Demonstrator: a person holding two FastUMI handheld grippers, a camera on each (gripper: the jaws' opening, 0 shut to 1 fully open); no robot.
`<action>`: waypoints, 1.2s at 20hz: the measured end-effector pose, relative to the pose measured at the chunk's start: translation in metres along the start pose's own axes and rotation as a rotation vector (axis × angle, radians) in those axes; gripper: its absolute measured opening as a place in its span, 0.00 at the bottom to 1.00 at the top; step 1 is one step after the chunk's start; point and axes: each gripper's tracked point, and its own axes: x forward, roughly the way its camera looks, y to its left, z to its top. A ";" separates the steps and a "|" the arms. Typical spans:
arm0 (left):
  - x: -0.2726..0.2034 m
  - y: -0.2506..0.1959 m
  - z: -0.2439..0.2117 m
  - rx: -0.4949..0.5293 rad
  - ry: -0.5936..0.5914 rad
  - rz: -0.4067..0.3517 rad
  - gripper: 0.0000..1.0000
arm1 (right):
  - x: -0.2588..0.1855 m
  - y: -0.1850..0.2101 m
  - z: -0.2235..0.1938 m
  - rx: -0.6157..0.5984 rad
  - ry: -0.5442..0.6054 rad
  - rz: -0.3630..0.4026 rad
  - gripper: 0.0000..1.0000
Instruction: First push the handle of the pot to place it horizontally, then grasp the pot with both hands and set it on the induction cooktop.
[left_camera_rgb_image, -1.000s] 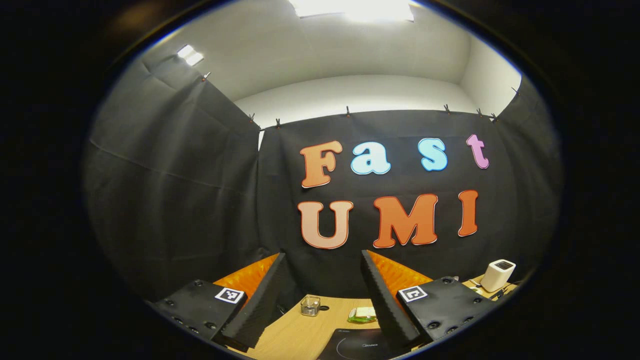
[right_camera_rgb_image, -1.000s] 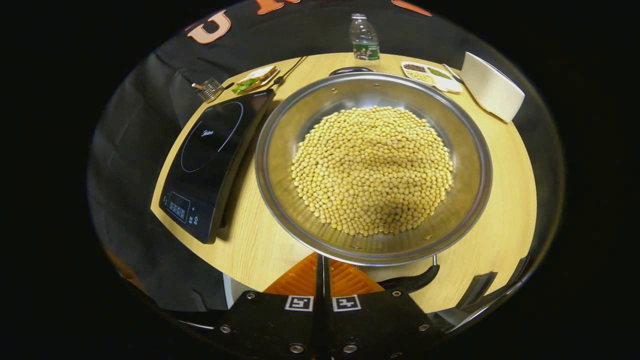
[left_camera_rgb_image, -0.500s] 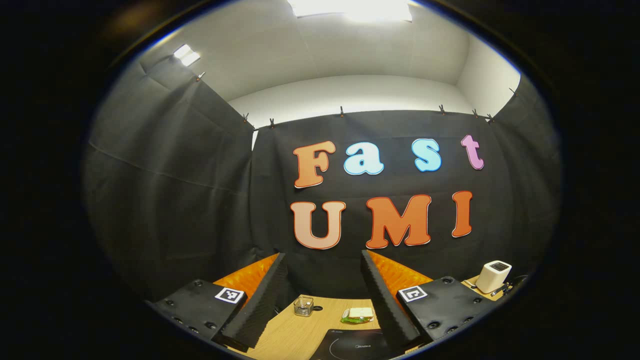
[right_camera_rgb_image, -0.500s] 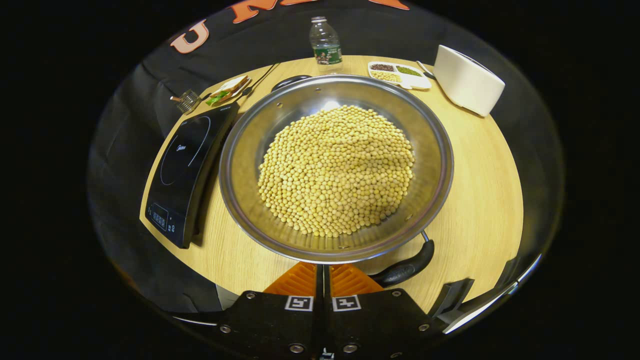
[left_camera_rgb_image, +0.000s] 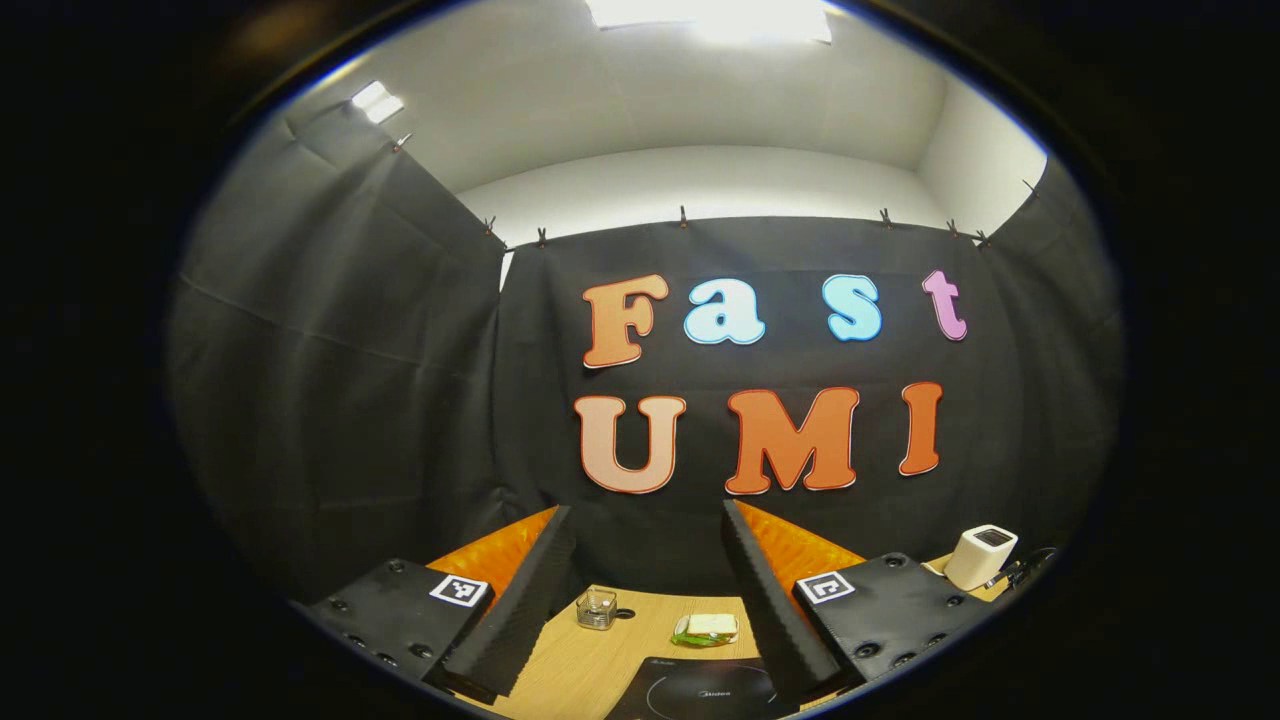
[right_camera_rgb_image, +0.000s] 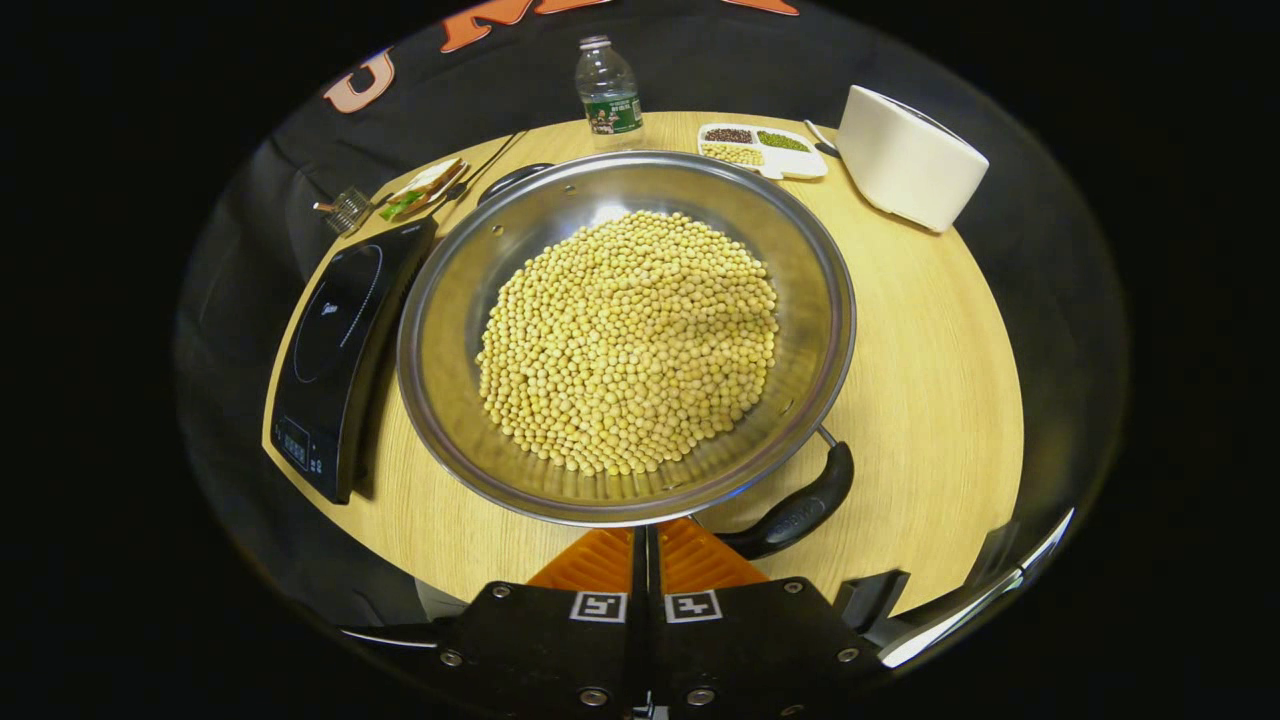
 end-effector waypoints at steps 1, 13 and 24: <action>0.000 0.000 -0.001 0.000 0.003 -0.001 0.98 | 0.001 -0.004 0.002 0.000 0.000 -0.008 0.00; 0.012 -0.008 -0.017 -0.010 0.038 -0.019 0.96 | 0.019 -0.074 0.035 0.084 -0.016 -0.125 0.00; 0.025 -0.032 -0.036 0.006 0.082 -0.061 0.96 | 0.032 -0.110 0.077 0.132 -0.057 -0.187 0.00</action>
